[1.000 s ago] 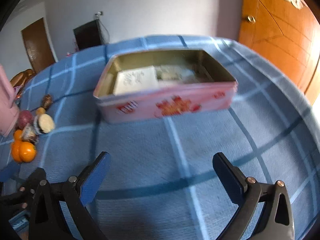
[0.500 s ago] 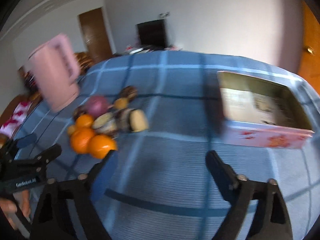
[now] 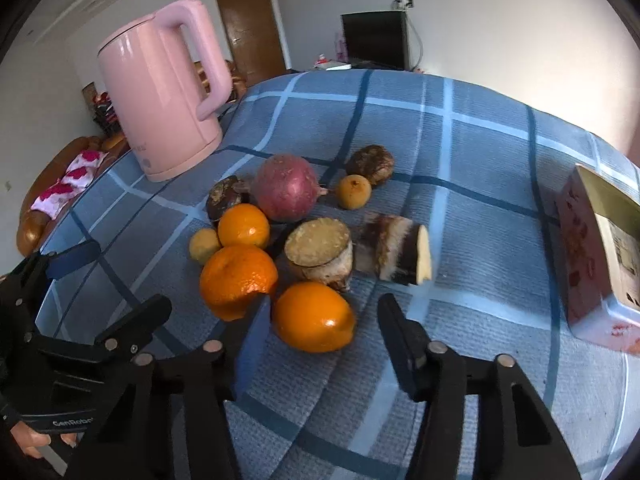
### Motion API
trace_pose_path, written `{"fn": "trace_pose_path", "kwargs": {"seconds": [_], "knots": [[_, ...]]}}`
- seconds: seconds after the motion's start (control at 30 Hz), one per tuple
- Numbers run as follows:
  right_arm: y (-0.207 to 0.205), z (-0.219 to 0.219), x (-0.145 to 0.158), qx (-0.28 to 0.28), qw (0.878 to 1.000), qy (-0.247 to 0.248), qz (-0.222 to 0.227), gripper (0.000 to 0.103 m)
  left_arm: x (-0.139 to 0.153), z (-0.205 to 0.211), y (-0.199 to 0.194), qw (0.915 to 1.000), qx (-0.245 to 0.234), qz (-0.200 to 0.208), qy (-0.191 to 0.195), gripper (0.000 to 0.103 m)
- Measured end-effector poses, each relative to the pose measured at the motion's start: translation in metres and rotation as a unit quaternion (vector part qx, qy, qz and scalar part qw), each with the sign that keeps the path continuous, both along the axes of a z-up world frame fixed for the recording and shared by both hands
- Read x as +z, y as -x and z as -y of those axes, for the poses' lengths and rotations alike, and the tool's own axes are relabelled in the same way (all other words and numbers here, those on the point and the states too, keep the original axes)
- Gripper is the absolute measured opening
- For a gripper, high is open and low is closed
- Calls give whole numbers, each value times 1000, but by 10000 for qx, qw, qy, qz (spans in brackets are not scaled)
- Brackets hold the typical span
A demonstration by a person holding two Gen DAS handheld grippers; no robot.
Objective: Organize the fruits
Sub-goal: 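Move both grippers toward the fruit pile, then grasp the large orange with the left gripper while the right gripper grasps a smaller orange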
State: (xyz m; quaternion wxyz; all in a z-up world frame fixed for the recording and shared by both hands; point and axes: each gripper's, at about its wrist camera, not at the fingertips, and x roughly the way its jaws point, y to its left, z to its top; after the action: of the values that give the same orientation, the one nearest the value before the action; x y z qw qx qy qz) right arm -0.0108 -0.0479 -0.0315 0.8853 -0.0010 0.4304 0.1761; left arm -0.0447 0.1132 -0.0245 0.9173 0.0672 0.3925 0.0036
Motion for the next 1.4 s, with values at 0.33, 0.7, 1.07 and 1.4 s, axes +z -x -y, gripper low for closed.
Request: {"fn": "trace_pose_path", "kwargs": {"seconds": [0.33, 0.7, 1.07, 1.4], "knots": [[-6, -7, -9, 343, 9993, 78, -99, 45, 7, 16, 1, 9991, 23, 151, -408, 103], [14, 49, 24, -8, 9967, -390, 715, 45, 12, 30, 1, 9990, -385, 35, 203, 102], [7, 80, 28, -598, 9936, -91, 959, 45, -25, 62, -44, 9946, -527, -602, 664, 68], [10, 85, 31, -809, 9892, 218, 1199, 45, -19, 67, -41, 9933, -677, -421, 838, 49]]}}
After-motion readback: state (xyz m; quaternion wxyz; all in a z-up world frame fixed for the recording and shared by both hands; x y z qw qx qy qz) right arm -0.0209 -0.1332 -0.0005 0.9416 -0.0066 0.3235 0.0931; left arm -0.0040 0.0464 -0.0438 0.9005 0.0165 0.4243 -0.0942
